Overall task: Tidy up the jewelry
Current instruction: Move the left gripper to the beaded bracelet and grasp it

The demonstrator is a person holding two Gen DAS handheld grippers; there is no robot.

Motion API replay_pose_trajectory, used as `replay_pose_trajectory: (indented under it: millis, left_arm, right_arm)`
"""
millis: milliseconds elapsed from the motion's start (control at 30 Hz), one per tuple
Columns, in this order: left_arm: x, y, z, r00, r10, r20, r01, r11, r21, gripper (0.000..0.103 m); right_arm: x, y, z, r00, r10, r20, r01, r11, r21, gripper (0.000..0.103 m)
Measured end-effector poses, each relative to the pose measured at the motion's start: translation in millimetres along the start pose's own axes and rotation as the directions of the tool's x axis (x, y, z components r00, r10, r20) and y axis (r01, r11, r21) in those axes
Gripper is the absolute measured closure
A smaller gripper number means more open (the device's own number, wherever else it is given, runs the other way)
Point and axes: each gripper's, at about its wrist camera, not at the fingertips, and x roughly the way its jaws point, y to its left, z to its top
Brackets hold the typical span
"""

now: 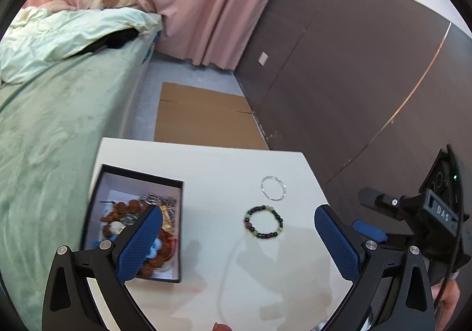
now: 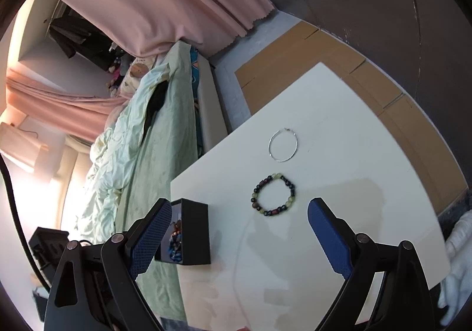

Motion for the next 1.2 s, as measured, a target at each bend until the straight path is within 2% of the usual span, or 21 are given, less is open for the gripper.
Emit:
replay_pose_trajectory:
  millis: [200, 367, 433, 500, 600, 767, 900, 1200]
  left_arm:
    - [15, -15, -4, 0.999, -0.004, -0.037, 0.005, 0.999, 0.041, 0.0]
    - [30, -27, -9, 0.997, -0.018, -0.076, 0.024, 0.996, 0.082, 0.007]
    - [39, -31, -10, 0.996, -0.013, -0.093, 0.022, 0.995, 0.099, 0.018]
    - [50, -35, -12, 0.993, -0.01, -0.118, 0.023, 0.994, 0.108, 0.024]
    - [68, -40, -16, 0.987, 0.034, -0.155, -0.015, 0.992, 0.126, 0.037]
    - [94, -41, -19, 0.976, 0.097, -0.195, -0.068, 0.986, 0.153, 0.045]
    - [111, -40, -21, 0.968, 0.117, -0.223, -0.082, 0.983, 0.162, 0.051]
    - [146, -39, -30, 0.938, 0.196, -0.285, -0.139, 0.968, 0.207, 0.068]
  right_arm:
    - [-10, -24, 12, 0.999, -0.036, 0.026, 0.035, 0.999, 0.033, 0.009]
    - [-17, -39, 19, 0.999, -0.037, 0.035, 0.035, 0.998, 0.047, 0.009]
    - [-17, -44, 22, 0.999, -0.024, 0.035, 0.022, 0.998, 0.066, 0.009]
    - [-14, -47, 25, 0.999, -0.036, 0.025, 0.034, 0.997, 0.069, 0.009]
    - [-10, -51, 29, 0.999, -0.042, 0.011, 0.041, 0.997, 0.072, 0.009]
    - [0, -52, 36, 0.999, -0.049, -0.007, 0.049, 0.997, 0.061, 0.01]
    - [12, -55, 42, 0.998, -0.056, -0.039, 0.058, 0.996, 0.071, 0.015]
    - [22, -63, 54, 0.996, -0.07, -0.051, 0.075, 0.993, 0.091, 0.016]
